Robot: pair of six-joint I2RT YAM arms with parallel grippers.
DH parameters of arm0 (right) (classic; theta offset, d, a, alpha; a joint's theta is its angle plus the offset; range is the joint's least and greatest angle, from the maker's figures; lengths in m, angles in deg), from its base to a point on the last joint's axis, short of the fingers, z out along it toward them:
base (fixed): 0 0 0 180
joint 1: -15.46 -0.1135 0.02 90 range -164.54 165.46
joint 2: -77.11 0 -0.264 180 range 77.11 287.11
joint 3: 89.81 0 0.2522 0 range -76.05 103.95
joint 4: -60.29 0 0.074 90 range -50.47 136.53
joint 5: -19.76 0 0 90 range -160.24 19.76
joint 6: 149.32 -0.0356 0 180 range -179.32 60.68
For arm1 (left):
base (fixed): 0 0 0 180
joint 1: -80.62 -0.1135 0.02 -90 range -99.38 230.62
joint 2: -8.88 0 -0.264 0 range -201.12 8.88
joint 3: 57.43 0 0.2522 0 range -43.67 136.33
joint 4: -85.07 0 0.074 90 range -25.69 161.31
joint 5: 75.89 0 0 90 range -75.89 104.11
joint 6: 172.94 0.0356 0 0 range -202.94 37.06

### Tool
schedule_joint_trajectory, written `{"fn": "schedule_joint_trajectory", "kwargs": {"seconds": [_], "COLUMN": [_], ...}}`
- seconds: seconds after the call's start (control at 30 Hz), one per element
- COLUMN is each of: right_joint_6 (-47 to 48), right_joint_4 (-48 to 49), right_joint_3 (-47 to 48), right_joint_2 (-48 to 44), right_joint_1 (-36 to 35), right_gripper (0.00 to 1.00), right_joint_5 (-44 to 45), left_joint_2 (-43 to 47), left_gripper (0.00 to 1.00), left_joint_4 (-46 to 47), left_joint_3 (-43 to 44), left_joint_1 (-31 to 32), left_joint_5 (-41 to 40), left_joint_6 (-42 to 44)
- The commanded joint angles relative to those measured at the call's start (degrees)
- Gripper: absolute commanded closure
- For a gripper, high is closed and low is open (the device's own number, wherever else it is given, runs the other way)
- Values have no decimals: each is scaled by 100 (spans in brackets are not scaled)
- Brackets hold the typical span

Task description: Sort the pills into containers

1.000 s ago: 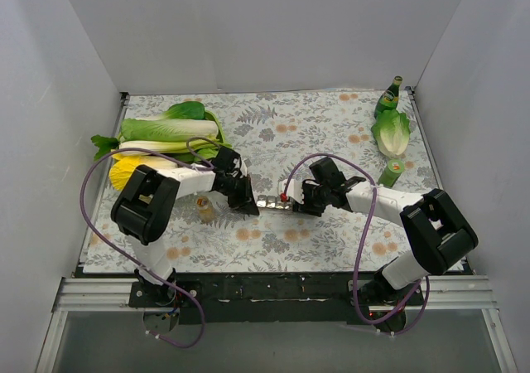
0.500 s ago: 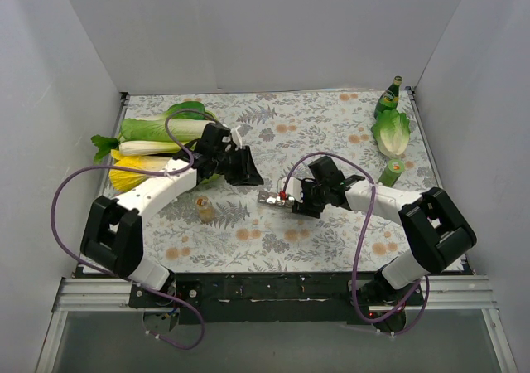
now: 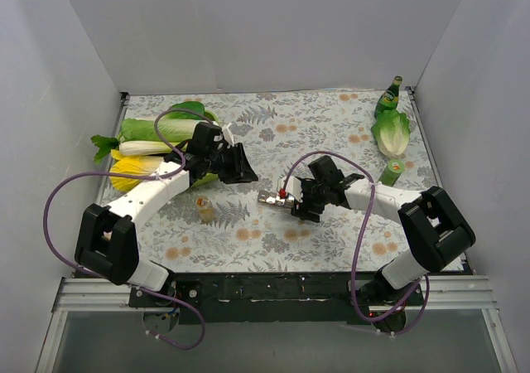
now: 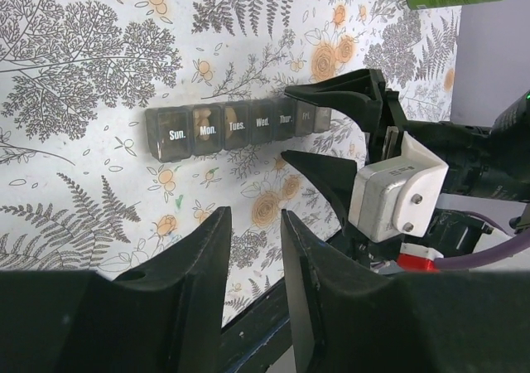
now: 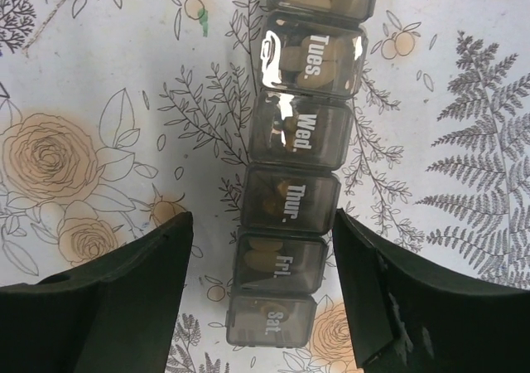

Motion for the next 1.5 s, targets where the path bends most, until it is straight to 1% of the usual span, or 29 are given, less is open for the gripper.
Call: {"fn": "schedule_joint_trajectory", "kwargs": {"seconds": [0.0, 0.13, 0.23, 0.3, 0.43, 0.47, 0.53, 0.57, 0.67, 0.7, 0.73, 0.77, 0.8, 0.83, 0.87, 0.9, 0.93, 1.0, 1.03, 1.07, 1.13, 1.3, 1.47], "right_joint_6": [-124, -168, -194, -203, -229, -246, -255, -282, -404, -466, -649, -773, -904, -1341, -1589, -1835, -2281, -2705, -2873, -3101, -3226, -3621, -3569], "right_joint_4": [-431, -536, -659, -756, -984, -1020, -1107, -1203, -1677, -1757, -1810, -1881, -2038, -2083, -2083, -2005, -1935, -1602, -1496, -1373, -1336, -1477, -1451], "right_joint_3": [180, 242, 321, 417, 593, 620, 734, 795, 1208, 1313, 1428, 1698, 1901, 2077, 2444, 2605, 2737, 3001, 3028, 3020, 3098, 3204, 3046], "right_joint_2": [-71, -132, -229, -317, -475, -554, -659, -790, -1071, -1177, -1309, -1571, -1687, -1784, -1941, -2013, -2100, -2416, -2548, -2819, -3041, -3402, -3665], "right_joint_1": [8, 35, 87, 131, 263, 307, 456, 509, 615, 684, 772, 904, 1209, 1386, 1554, 1868, 2011, 2205, 2232, 2249, 2250, 2284, 2320], "right_gripper": [24, 21, 9, 7, 5, 4, 4, 4, 3, 3, 2, 2, 2, 2, 2, 2, 2, 2, 2, 2, 2, 2, 2], "right_joint_5": [-193, -246, -308, -369, -457, -509, -571, -580, -257, -185, -150, -280, -412, -500, -597, -580, -528, 7, 200, 507, 641, 1124, 1389], "left_joint_2": [101, -163, -138, -50, 337, 529, 723, 846, 1478, 1898, 2128, 2322, 2550, 2900, 3069, 3184, 3307, 3352, 3369, 3387, 3483, 3888, 3967], "left_gripper": [69, 70, 70, 69, 58, 51, 42, 34, 21, 6, 2, 2, 2, 2, 2, 2, 2, 2, 2, 2, 2, 2, 2], "left_joint_4": [259, 532, 611, 603, 638, 638, 586, 550, 506, 523, 593, 620, 586, 516, 463, 384, 87, -309, -685, -863, -1206, -1462, -1595], "left_joint_3": [-223, -346, -338, -303, -215, -197, -92, -40, 101, 102, 102, 93, 110, 171, 233, 303, 408, 856, 1023, 1259, 1411, 1446, 1411], "left_joint_1": [-31, -31, -31, -31, -31, -23, -40, -40, -75, -75, -110, -119, -128, -137, -137, -137, -154, -146, -146, -146, -146, -146, -146], "left_joint_5": [72, 300, 274, 126, -217, -288, -550, -648, -1078, -1227, -1350, -1604, -1789, -1948, -2141, -2195, -2274, -2432, -2459, -2485, -2521, -2486, -2266], "left_joint_6": [-6, -41, -24, 20, 117, 152, 231, 301, 459, 460, 460, 425, 355, 302, 293, 345, 372, 416, 433, 434, 434, 390, 468]}}
